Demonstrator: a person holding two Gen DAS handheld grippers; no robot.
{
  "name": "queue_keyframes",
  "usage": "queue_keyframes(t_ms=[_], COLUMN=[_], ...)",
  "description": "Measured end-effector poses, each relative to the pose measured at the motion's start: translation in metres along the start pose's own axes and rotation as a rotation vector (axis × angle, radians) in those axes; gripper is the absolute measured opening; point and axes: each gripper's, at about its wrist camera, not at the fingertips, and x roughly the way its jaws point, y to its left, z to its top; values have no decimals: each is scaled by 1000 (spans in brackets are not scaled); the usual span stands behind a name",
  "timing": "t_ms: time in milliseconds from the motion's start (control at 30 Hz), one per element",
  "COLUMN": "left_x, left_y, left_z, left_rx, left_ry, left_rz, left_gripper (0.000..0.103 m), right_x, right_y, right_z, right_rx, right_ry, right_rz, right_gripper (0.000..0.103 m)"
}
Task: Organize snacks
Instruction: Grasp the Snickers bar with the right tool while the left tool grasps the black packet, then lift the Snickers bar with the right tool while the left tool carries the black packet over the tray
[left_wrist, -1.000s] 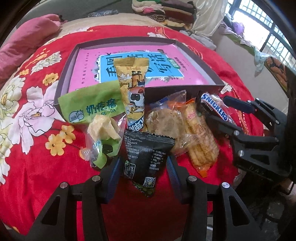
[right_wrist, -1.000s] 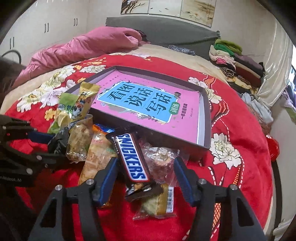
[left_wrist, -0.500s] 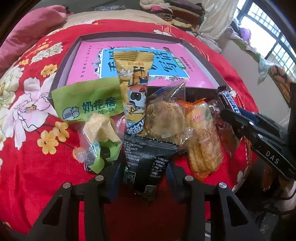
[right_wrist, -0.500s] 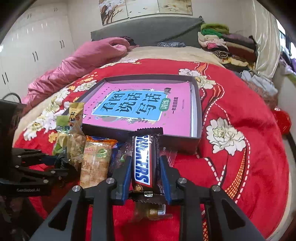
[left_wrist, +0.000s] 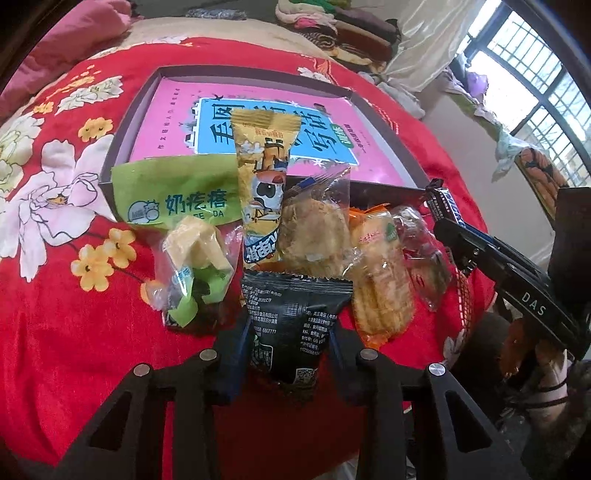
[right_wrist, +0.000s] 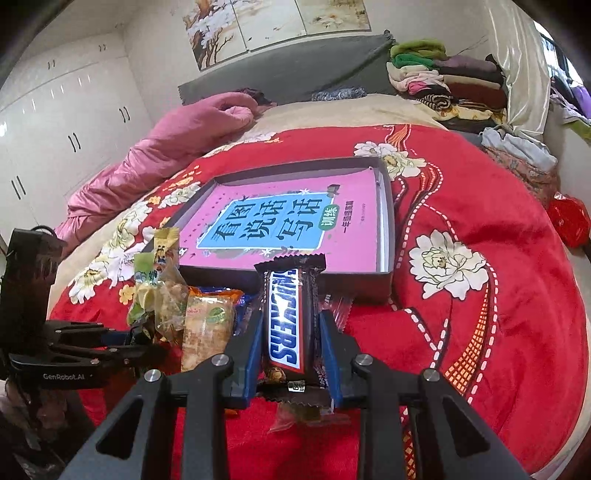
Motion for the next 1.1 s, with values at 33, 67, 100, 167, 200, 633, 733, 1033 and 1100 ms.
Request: queue_keyframes(t_ms=[33, 67, 100, 167, 200, 633, 733, 1033, 1100], left_x=[-2, -3, -7, -12, -14, -43, -47, -58, -60], left_y=[0, 1, 2, 2, 1, -4, -3, 0, 0], left_z=[0, 0, -2, -2, -1, 10, 12, 15, 15], left_rx=[-2, -6, -9, -11, -11, 3, 5, -4, -8], left_ry=[-2, -6, -12, -24, -29, -113, -123, -157, -160], left_rz=[-4, -6, -8, -6, -9, -2, 10, 17, 15], left_gripper=[36, 36, 36, 36, 36, 36, 36, 36, 36], right_x=[-1, -1, -1, -2, -2, -13, -16, -26, -27], right_y=[0, -1, -1, -2, -2, 2, 3, 7, 8], right_z=[0, -1, -1, -1, -1, 3, 5, 10, 13], right_rx=[2, 3, 5, 13, 15, 33, 28, 37, 40], right_ry=[0, -1, -1, 2, 2, -14, -18, -41, -47], right_rz=[0, -1, -2, 7, 9, 13, 13, 15, 11], right_gripper=[30, 30, 30, 30, 30, 30, 30, 30, 30])
